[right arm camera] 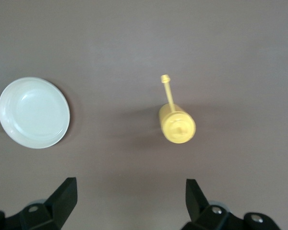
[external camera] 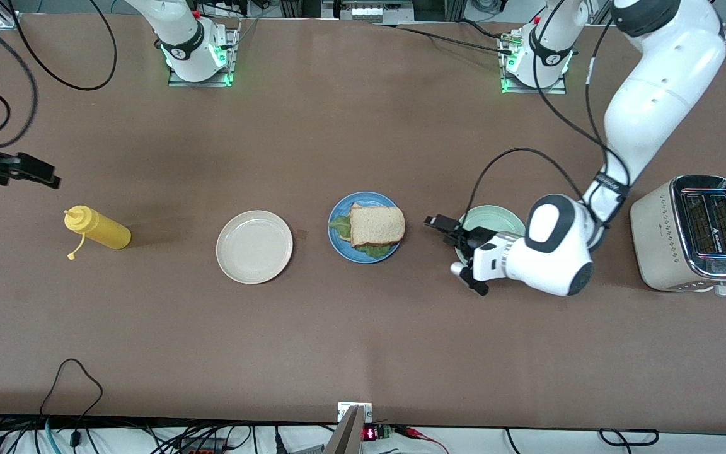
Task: Make sandwich in blue plate with both arms
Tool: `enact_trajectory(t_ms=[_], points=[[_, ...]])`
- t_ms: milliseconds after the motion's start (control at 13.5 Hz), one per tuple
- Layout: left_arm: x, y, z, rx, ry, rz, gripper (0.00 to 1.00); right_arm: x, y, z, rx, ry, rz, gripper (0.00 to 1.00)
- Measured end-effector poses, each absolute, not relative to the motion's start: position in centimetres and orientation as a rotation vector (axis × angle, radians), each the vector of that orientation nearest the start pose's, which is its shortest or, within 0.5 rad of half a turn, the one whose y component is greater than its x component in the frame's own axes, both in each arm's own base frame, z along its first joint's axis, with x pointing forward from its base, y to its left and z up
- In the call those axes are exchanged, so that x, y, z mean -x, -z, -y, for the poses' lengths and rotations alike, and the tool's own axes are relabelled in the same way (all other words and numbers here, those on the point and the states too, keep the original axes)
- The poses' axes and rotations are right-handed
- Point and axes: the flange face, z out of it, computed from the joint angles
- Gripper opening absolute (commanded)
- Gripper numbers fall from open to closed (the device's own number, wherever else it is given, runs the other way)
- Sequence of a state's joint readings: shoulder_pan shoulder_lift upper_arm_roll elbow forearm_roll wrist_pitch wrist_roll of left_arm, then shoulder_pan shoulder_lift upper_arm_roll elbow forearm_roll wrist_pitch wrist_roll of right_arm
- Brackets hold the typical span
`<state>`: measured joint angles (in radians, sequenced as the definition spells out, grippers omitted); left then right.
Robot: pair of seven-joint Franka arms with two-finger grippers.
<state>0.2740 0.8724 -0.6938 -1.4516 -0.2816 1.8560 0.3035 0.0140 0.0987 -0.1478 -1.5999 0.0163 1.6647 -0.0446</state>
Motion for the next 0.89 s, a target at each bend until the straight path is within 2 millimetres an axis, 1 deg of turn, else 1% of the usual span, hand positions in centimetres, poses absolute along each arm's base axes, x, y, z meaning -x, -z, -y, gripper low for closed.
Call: enact_trajectory(t_ms=[74,148,221,369,517,664,738,886], points=[[-65.5,-27.3,20.1,-2.32,0.406,0.584,1.0,-58.1,-56.6,8.1,3.131,-0.063,-0.167,1.0],[-65.8,-29.6,18.4,-2.385,0.396,0.618,1.0,-57.8,-56.6,8.5,3.127,-0.094,-0.189,1.0],[-65.8,-31.9,16.8,-2.455,0.387,0.654,1.0,-57.7,-56.9,8.4,3.126,-0.106,-0.194,1.0],[-65.6,-36.3,14.1,-2.6,0.379,0.682,1.0,-58.3,-58.4,7.8,3.133,-0.065,-0.175,1.0],[-64.9,-40.5,11.9,-2.756,0.41,0.715,1.0,-58.8,-59.5,7.3,3.14,-0.038,-0.13,1.0],[-63.7,-45.8,10.3,-2.885,0.448,0.743,1.0,-59.0,-59.3,7.2,3.141,-0.053,-0.113,1.0],[-63.1,-48.4,9.6,-2.938,0.435,0.724,1.0,-58.9,-58.9,7.3,3.14,-0.062,-0.114,1.0],[-62.0,-53.0,7.2,-3.039,0.368,0.631,1.0,-58.4,-58.2,7.4,3.136,-0.081,-0.128,1.0]])
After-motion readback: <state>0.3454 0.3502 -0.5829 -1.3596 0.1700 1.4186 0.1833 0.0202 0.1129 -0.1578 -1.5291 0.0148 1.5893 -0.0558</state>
